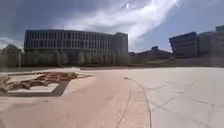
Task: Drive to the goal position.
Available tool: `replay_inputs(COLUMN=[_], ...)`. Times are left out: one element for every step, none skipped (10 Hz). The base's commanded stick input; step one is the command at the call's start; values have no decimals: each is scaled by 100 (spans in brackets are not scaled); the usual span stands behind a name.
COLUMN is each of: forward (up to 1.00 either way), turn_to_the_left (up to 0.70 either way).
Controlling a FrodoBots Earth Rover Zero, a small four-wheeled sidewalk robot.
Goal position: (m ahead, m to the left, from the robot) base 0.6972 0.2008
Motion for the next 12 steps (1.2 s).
replay_inputs(forward=[70, 70, 70, 70, 70, 70, 70, 70, 70, 70, 70, 70], turn_to_the_left=[0, 0, 0, 0, 0, 0, 0, 0, 0, 0, 0, 0])
